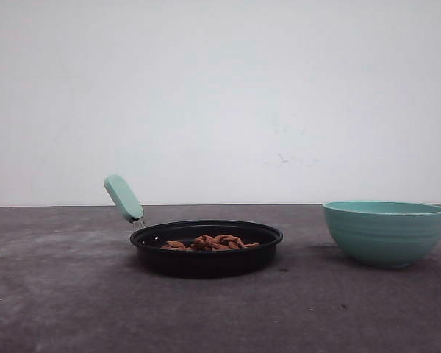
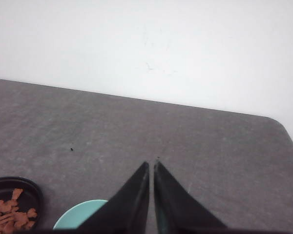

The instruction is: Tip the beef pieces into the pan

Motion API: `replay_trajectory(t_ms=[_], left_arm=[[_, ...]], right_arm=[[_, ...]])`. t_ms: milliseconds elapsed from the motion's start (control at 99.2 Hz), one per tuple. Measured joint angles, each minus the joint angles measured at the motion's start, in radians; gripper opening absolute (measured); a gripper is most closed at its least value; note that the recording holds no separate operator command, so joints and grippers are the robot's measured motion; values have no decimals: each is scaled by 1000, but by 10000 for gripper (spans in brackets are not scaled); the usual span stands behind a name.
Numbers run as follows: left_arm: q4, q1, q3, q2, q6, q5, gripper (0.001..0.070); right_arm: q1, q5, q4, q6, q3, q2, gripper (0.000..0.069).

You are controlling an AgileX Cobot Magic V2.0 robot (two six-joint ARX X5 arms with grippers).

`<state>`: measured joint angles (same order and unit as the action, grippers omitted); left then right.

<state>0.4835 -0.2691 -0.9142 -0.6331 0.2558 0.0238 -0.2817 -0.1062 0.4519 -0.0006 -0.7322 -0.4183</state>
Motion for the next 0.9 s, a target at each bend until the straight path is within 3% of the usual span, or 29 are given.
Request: replay_trajectory(t_ms=[343,585,746,898], left_arm=[[0,-1,0,-1,0,0,21],[0,-1,0,-2,0,0,21],[0,-1,0,-2,0,0,21],[0,-1,0,-1,0,0,21]], right_arm=[[0,0,1,0,0,4,16],[10,-7,121,4,23,183,16],[96,-23,-36,12,282,306,16],[183,120,-207,44,588,401,16]])
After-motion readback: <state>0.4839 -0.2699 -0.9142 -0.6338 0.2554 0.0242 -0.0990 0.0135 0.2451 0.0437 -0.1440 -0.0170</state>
